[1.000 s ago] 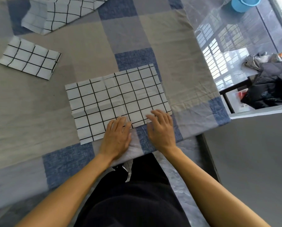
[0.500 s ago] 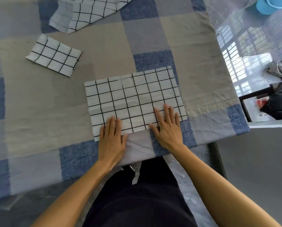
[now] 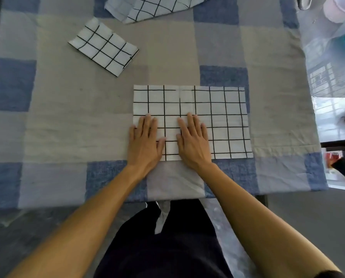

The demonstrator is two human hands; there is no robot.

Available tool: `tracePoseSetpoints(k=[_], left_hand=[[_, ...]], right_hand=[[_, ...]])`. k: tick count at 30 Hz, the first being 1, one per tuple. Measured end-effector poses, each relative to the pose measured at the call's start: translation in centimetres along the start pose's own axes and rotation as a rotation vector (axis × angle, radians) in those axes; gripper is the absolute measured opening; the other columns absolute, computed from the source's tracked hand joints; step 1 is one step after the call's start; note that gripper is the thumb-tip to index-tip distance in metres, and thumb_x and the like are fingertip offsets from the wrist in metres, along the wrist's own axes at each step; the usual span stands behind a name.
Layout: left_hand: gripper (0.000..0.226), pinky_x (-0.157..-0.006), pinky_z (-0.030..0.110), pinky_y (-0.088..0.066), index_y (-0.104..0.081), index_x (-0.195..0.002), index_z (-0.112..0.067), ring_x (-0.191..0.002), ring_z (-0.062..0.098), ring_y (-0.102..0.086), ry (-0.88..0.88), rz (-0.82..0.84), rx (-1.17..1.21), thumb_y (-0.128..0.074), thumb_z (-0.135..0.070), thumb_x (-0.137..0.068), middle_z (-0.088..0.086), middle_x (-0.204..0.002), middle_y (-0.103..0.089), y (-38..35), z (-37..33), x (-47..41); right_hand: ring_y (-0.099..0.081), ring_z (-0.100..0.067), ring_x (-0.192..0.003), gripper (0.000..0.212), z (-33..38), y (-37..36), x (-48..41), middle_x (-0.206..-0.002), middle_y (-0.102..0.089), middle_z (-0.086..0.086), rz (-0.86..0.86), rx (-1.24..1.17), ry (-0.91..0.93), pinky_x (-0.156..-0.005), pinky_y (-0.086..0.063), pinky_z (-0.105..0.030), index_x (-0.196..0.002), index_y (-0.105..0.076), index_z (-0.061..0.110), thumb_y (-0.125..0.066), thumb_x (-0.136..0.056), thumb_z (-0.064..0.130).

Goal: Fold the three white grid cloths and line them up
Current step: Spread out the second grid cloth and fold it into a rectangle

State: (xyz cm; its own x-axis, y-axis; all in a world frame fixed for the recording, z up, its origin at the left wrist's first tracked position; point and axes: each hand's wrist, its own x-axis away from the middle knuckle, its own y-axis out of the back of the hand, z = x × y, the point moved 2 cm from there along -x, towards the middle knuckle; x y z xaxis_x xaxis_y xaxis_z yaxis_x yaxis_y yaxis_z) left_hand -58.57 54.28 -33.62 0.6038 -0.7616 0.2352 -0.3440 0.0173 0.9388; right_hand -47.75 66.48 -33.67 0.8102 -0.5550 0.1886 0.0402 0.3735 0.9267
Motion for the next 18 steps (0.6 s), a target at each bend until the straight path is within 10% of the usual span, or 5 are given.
tracePoseSetpoints(k=[8,18], left_hand=[[0.065,-0.114,0.045,0.013,-0.007,-0.150,-0.008,-0.146,0.027,0.002,-0.018,-0.074,-0.076,-0.021,-0.047,-0.099,0.014,-0.157,-0.003,0.9,-0.9,0.0],[0.066,-0.118,0.045,-0.002,-0.011,-0.150,-0.010,-0.146,0.022,0.001,-0.044,-0.032,-0.032,-0.020,-0.047,-0.096,0.010,-0.158,-0.006,-0.8,-1.7,-2.7]], right_hand=[[0.003,-0.024,-0.147,0.055,0.2,0.1,-0.1,-0.160,-0.006,-0.009,-0.011,0.018,-0.017,-0.118,0.006,-0.041,-0.150,-0.020,0.020,-0.023,-0.099,0.039],[-0.001,-0.025,-0.147,0.053,-1.7,0.7,-3.5,-0.159,-0.010,-0.009,-0.032,0.025,-0.008,-0.119,0.000,-0.039,-0.150,-0.022,0.023,-0.023,-0.100,0.041]])
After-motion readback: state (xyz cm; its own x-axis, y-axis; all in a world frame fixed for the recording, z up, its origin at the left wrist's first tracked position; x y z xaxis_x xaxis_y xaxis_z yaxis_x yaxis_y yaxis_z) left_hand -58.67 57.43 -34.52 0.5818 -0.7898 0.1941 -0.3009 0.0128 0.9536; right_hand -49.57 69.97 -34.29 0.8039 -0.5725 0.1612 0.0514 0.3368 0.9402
